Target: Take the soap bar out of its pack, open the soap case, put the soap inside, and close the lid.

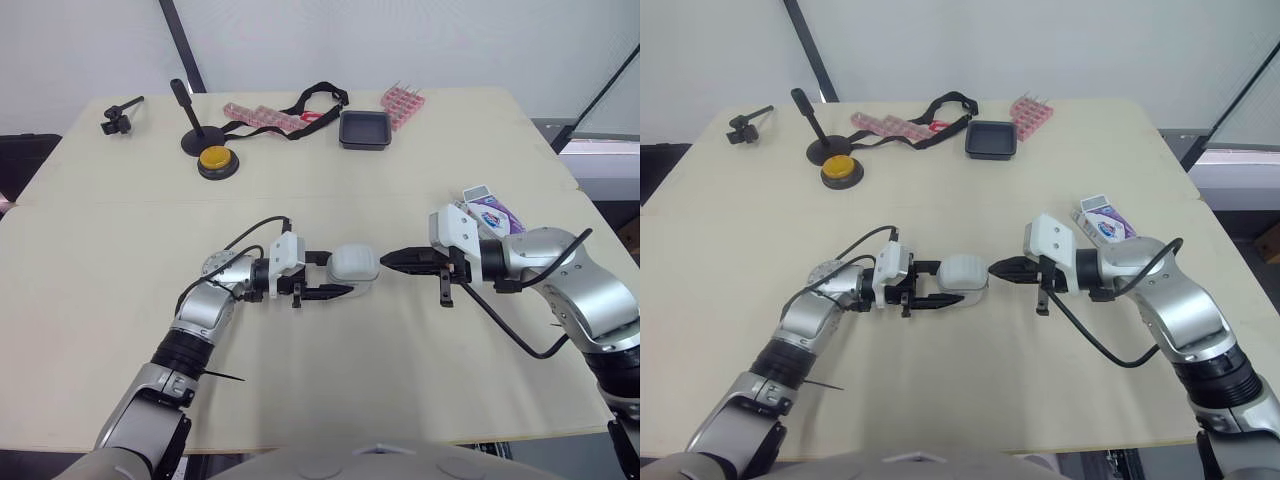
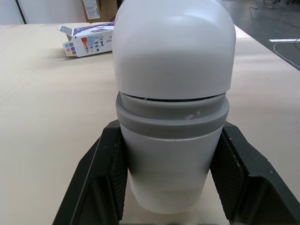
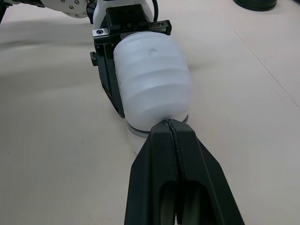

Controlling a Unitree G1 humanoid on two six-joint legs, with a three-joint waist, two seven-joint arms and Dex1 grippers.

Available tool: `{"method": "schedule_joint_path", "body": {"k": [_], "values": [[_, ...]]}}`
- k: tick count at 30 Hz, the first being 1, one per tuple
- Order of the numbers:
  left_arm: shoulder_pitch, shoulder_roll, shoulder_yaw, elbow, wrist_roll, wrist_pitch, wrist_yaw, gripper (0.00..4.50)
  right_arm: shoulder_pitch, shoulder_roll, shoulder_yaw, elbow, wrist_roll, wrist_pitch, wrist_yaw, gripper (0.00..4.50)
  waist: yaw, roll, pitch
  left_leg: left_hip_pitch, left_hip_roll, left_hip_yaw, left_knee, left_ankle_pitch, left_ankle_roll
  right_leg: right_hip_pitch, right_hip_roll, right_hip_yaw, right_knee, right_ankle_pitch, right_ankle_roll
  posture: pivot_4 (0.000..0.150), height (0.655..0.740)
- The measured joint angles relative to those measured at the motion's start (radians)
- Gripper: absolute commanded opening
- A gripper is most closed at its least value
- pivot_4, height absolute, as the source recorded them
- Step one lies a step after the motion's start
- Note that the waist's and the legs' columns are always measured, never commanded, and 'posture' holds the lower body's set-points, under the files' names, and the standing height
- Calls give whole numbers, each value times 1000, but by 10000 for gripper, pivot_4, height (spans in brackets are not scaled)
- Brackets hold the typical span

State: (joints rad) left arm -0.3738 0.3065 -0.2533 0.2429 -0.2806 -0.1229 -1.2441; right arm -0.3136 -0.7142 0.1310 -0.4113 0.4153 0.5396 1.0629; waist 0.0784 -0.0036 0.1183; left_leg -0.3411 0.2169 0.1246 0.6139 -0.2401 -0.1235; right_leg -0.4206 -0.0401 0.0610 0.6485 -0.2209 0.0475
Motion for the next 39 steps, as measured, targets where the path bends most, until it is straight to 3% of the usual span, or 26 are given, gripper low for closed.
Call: {"method": "schedule_joint_path", "body": {"k": [23, 31, 39], "values": [[0, 2, 0, -7, 1, 3, -1, 19470, 0, -34, -35, 40, 1, -23, -8, 112, 0, 0, 0, 0, 0, 0, -1, 0, 0, 0, 0, 1, -1, 0, 1, 1500, 7291], [0, 4, -2, -9, 0, 3, -3, 19470, -139, 32, -101, 12, 94, 31, -59, 112, -2, 0, 0, 1, 0, 0, -2, 0, 0, 0, 1, 0, -1, 2, 3, 1500, 7291], [0, 4, -2, -10, 1, 3, -2, 19470, -162, 93, 17, -115, 108, 132, -150, 112, 0, 0, 0, 1, 0, 0, -4, 1, -1, 0, 1, -2, -2, 2, 4, 1500, 7291]]}}
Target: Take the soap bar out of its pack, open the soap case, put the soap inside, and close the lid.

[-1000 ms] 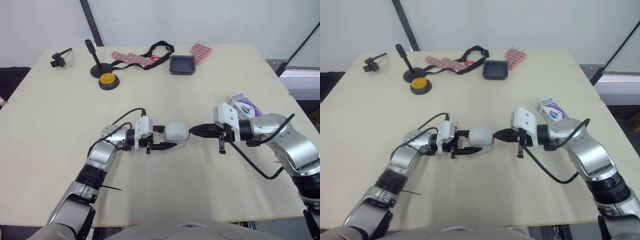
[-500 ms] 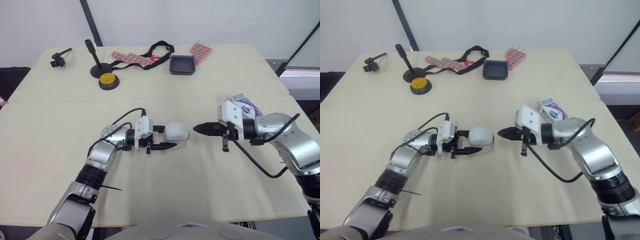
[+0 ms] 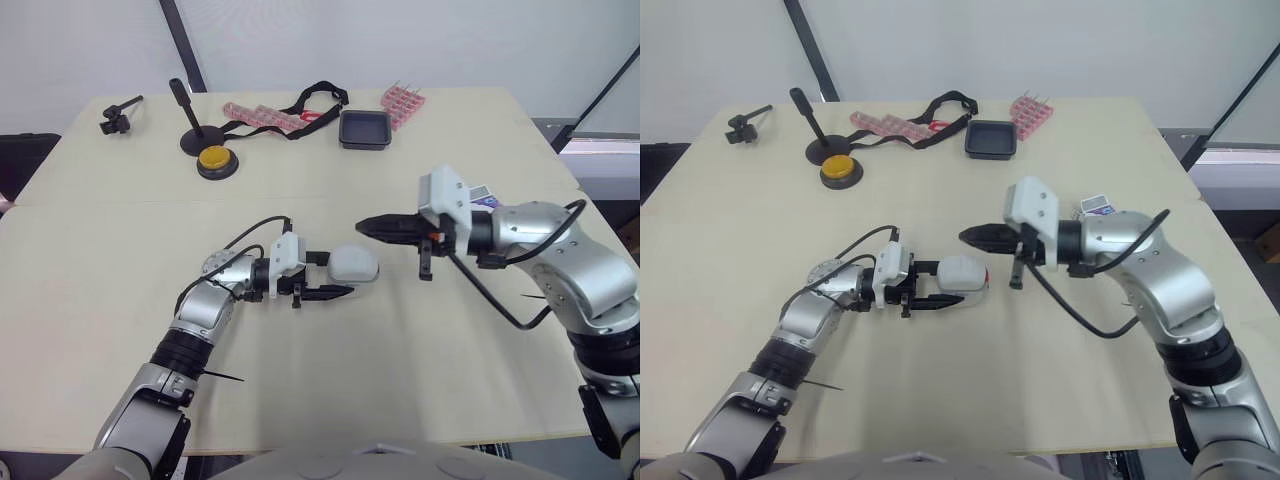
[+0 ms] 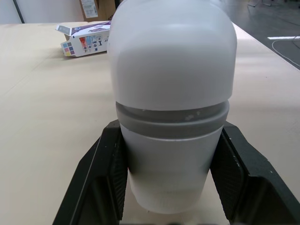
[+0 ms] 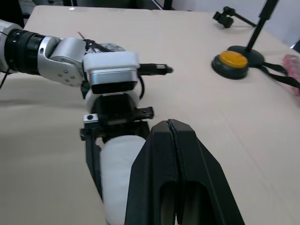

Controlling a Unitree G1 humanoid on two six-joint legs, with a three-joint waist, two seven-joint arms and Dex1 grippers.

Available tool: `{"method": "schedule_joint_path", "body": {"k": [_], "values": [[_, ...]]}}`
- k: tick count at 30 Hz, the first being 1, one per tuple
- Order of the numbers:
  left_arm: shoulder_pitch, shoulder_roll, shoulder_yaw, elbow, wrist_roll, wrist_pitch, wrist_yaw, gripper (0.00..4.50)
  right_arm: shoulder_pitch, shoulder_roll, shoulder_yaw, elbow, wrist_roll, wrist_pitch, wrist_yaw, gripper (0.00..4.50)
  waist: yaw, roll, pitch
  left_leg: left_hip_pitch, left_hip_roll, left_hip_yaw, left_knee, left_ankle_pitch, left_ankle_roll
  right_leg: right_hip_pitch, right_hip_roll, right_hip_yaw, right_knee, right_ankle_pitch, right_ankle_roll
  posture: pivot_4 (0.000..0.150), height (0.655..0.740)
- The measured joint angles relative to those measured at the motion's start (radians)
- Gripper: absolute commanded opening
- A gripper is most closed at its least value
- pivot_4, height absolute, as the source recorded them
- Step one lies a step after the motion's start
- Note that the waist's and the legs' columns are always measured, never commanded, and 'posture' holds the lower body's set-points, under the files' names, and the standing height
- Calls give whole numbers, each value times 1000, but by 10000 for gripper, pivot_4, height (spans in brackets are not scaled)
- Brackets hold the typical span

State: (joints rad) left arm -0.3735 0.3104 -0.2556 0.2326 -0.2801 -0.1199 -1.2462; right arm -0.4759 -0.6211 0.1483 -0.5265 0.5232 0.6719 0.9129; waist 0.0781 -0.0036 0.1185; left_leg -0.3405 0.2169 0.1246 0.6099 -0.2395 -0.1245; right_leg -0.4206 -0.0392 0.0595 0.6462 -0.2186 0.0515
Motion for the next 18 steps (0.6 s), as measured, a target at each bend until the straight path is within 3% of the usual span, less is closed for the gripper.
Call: {"method": "schedule_joint_path", "body": {"k": [18], "values": [[3, 1, 0, -2, 0, 1, 8, 19470, 60, -13, 57, -29, -11, 11, -8, 112, -1, 0, 0, 0, 0, 0, -1, 0, -1, 0, 0, 0, 0, 0, 0, 1500, 7291]]}}
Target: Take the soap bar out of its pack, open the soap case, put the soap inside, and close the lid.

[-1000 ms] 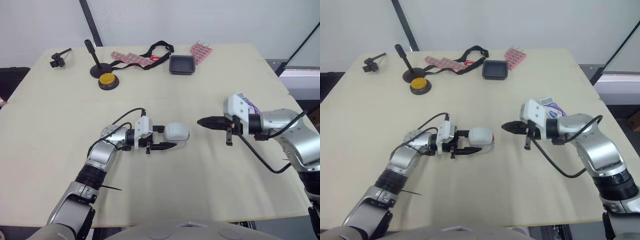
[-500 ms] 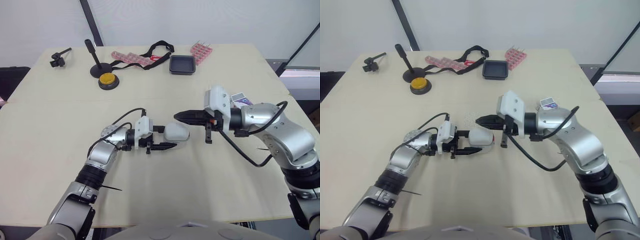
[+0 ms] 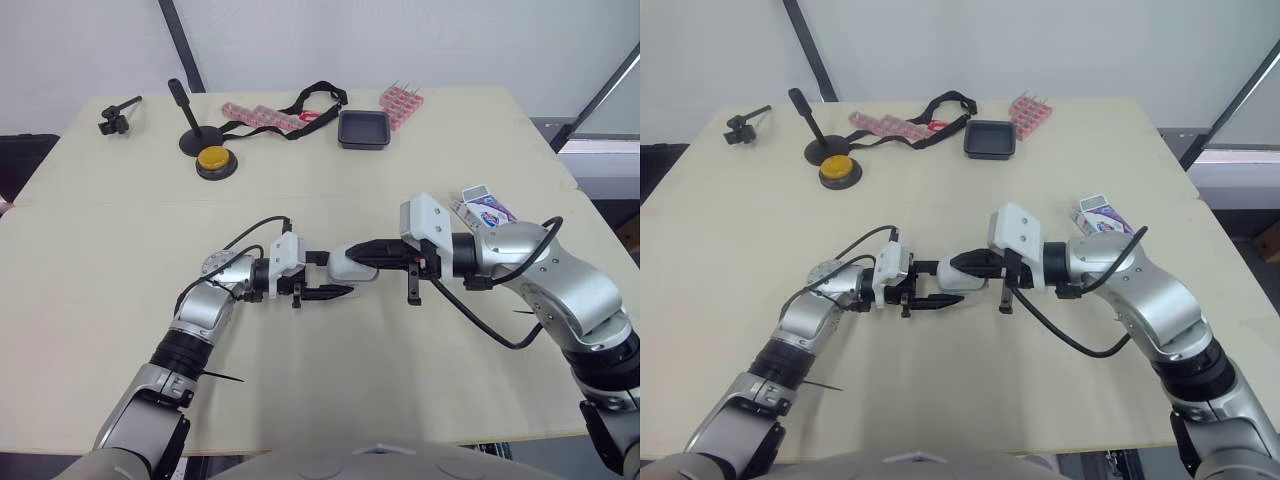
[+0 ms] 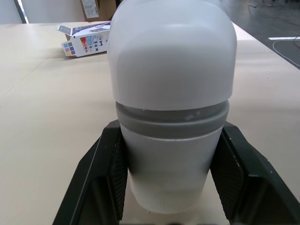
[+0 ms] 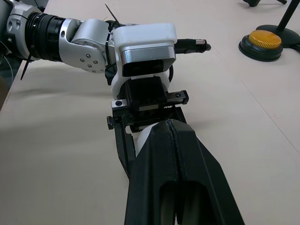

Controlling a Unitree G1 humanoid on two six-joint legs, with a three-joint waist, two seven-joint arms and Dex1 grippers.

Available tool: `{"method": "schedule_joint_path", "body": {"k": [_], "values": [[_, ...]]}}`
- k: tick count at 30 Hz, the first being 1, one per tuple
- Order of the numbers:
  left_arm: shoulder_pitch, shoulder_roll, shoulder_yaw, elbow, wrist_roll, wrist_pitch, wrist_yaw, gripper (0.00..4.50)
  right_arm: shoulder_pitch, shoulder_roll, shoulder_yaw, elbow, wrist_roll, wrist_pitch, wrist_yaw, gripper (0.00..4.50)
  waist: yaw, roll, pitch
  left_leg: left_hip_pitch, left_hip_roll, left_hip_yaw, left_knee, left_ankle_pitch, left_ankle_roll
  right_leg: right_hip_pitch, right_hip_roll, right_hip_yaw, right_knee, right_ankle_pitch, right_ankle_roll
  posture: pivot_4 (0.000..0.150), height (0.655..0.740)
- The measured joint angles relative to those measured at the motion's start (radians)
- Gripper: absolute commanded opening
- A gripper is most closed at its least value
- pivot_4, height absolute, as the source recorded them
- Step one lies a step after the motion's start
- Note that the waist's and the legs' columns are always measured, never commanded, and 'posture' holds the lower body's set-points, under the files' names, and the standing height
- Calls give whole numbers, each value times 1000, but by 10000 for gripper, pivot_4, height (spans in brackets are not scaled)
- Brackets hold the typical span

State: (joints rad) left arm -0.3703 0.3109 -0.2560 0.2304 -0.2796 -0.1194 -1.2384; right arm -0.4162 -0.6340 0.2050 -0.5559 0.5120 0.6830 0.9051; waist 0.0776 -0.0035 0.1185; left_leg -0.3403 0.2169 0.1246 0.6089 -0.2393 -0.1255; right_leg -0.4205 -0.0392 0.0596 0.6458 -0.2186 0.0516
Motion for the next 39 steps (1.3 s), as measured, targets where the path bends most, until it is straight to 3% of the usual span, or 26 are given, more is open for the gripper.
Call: {"method": "schedule_joint_path", "body": {"k": [29, 33, 39], "values": [[14, 3, 0, -13, 0, 11, 22, 19470, -10, 7, 35, 58, -4, 7, -2, 112, -4, -1, -2, 4, 0, 0, 0, 0, 0, 4, -1, 0, 0, 0, 0, 1500, 7291], [17, 2, 1, -25, -7, 40, 36, 19470, 32, 19, -53, 112, 2, -45, -22, 112, -2, -1, -2, 3, 0, 0, 0, 0, 0, 3, -1, 0, 0, 0, 0, 1500, 7291], [8, 20, 17, -71, -88, 244, 46, 19470, 142, -23, -253, 154, -20, -264, 12, 112, -2, -1, -1, 0, 1, 0, -3, 0, 0, 2, 1, 1, -4, 0, 0, 1500, 7291]]}}
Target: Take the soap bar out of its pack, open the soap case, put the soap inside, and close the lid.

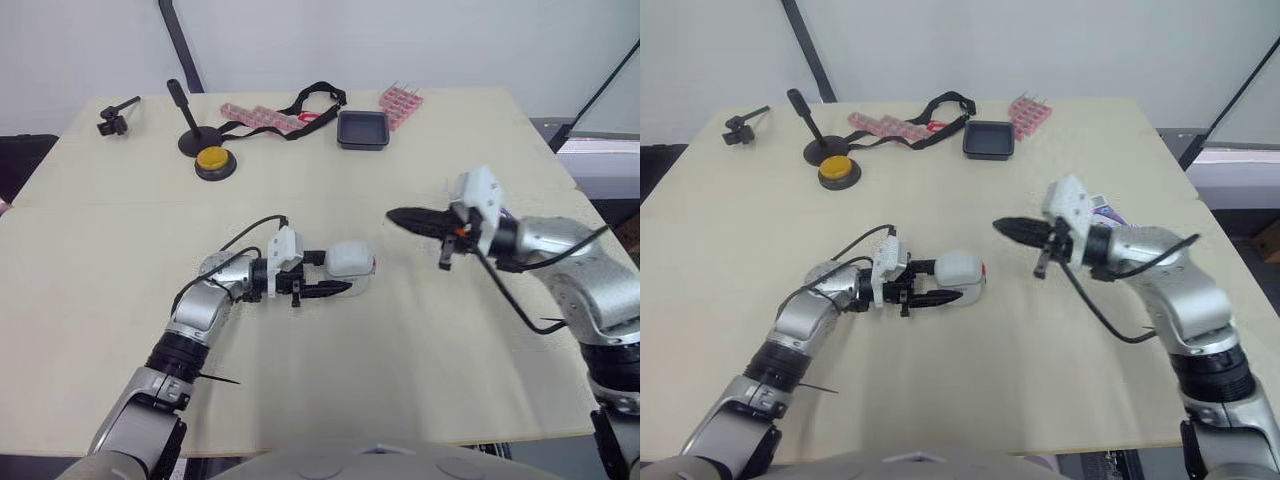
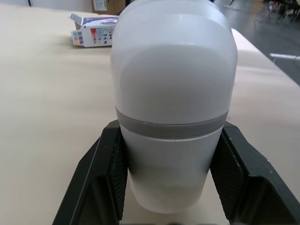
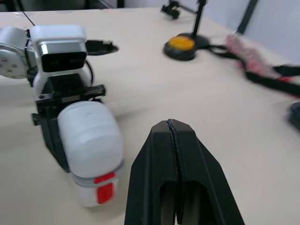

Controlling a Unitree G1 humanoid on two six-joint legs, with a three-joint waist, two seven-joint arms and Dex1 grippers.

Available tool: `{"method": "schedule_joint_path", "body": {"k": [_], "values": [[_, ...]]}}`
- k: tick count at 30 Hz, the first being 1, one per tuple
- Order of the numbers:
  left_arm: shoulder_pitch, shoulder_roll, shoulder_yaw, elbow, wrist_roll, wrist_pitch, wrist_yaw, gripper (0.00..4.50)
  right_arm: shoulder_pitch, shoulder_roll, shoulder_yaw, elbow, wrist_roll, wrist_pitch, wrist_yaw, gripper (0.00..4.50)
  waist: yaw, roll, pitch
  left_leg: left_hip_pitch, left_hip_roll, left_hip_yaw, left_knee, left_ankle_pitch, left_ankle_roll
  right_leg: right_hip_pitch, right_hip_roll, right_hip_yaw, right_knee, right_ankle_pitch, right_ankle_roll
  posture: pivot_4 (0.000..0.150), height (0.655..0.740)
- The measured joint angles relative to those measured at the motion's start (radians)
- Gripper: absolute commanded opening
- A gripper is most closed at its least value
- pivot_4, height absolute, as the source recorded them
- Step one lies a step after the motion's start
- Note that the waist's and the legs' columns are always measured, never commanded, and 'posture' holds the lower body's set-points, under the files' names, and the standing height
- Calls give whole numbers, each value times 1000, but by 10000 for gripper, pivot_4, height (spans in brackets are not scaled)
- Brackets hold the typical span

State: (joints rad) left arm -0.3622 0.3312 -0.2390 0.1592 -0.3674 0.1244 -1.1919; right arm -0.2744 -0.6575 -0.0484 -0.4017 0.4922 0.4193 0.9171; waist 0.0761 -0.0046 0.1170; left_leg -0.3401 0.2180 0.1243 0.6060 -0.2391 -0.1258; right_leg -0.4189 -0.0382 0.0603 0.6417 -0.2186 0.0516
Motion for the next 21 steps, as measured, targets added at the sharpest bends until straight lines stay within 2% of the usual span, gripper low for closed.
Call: {"method": "schedule_joint_path", "body": {"k": [3, 4, 7, 12, 17, 21], "values": [[-11, 17, 33, -25, -73, 184, 30, 19470, 131, -11, -21, -3, -20, -100, 46, 112, 2, 0, 0, -1, 0, 0, -1, 0, 0, 0, 0, 0, -2, 0, 0, 1500, 7291], [-21, 25, 45, -41, -103, 276, 46, 19470, 184, -15, -20, -7, -31, -148, 75, 4096, 1, 0, 0, -1, 0, 0, 0, 0, 0, 0, 0, -1, -2, 0, 0, 1500, 7291], [-39, 52, 59, -84, -179, 476, 64, 19470, 269, -31, 4, -12, -70, -262, 143, 11310, -2, 0, 1, -1, 0, 0, 0, 0, 0, 0, -1, -1, -3, 0, 0, 1500, 7291], [-51, 117, 42, -156, -271, 777, 71, 19470, 316, -1, 52, 6, -103, -383, 175, 27873, -11, 1, 1, -1, -1, 0, 0, 0, 0, 0, -1, -1, -3, -3, -4, 1500, 7291], [-59, 141, 45, -180, -365, 1043, 112, 19470, 324, 19, 61, 31, -96, -417, 187, 44288, -10, 1, 1, -1, -1, 0, 0, 0, 0, 0, -1, -1, -3, -3, -4, 1500, 7291], [-65, 132, 75, -180, -414, 1177, 176, 19470, 333, 25, 61, 41, -79, -420, 196, 44733, -10, 1, 1, -1, -1, -1, 0, 0, 0, 0, -1, -1, -4, -3, -4, 1500, 7291]]}}
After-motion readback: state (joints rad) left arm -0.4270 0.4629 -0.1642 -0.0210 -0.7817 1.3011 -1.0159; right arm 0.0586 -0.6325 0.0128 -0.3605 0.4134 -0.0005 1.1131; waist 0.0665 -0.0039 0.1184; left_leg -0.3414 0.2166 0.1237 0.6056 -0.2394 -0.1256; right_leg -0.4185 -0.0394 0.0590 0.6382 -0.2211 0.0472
